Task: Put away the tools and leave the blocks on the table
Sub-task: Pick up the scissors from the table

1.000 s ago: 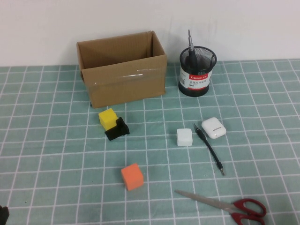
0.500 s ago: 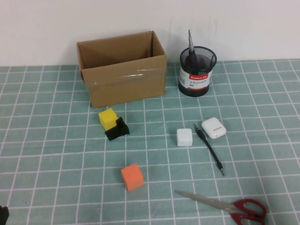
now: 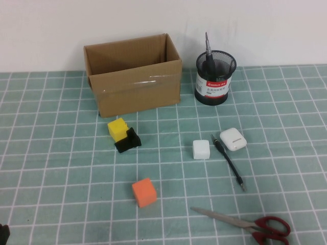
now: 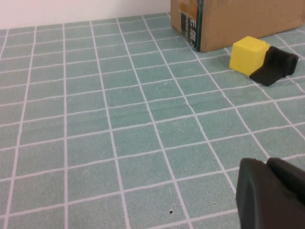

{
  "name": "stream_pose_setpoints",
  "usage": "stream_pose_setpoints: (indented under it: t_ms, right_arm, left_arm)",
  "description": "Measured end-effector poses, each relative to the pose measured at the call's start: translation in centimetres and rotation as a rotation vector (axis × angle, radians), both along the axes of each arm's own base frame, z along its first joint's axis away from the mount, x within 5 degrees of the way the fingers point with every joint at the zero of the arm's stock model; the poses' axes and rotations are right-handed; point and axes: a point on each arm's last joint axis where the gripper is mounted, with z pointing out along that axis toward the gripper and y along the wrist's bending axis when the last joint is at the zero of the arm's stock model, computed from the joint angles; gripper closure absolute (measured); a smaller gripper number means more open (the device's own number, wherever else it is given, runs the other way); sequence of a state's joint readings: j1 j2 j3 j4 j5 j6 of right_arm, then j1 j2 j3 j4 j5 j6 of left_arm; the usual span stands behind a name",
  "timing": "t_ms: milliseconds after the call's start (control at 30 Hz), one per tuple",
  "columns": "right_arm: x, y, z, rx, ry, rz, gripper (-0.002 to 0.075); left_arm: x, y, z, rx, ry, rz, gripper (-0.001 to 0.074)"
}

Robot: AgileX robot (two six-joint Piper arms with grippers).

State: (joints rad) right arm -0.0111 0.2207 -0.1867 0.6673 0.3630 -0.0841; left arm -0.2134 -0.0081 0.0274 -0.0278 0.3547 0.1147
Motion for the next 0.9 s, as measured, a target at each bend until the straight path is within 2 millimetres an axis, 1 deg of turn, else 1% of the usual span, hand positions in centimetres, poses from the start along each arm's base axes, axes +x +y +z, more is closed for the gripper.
stream_pose_setpoints:
  t_ms: [67,167,333,400,467,533,633,700,800,900]
  right_arm:
    - [1.2,0.5,1.7,-0.056,0.136,0.076,0.0733]
    - [3.5,0.8,3.2,-0.159,0.348,0.179,0.0733]
    - [8.0,0.9,4.4,-0.312,0.607,0.36,0.0733]
    - [9.7,1.2,4.5,-0.349,0.662,0.424,0.0733]
    - [11.4,2.0,4.4,-0.394,0.692,0.496,0.0733]
    - [12.5,3.4,4.3,-0.441,0.703,0.575,0.0733]
    - [13.3,6.7,3.9,-0.555,0.695,0.724,0.0733]
    - [13.4,8.6,3.2,-0.654,0.698,0.82,0.0733]
    - [13.1,11.4,2.1,-0.803,0.68,0.962,0.0719]
    - [12.5,14.0,0.7,-0.93,0.632,1.098,0.0655]
  left_arm:
    - [0.0,0.0,0.0,0.0,0.0,0.0,0.0736]
    - [0.0,0.0,0.0,0.0,0.0,0.0,0.0736]
    - [0.0,0.0,0.0,0.0,0.0,0.0,0.0736]
    - [0.0,0.0,0.0,0.0,0.0,0.0,0.0736]
    - [0.0,0.0,0.0,0.0,0.0,0.0,0.0736]
    - [0.0,0.0,0.0,0.0,0.0,0.0,0.0736]
    - [0.0,0.0,0.0,0.0,0.0,0.0,0.0736]
    - [0.0,0.0,0.0,0.0,0.0,0.0,0.0736]
    - [0.0,0.0,0.0,0.0,0.0,0.0,0.0736]
    - [0.0,0.0,0.0,0.0,0.0,0.0,0.0736]
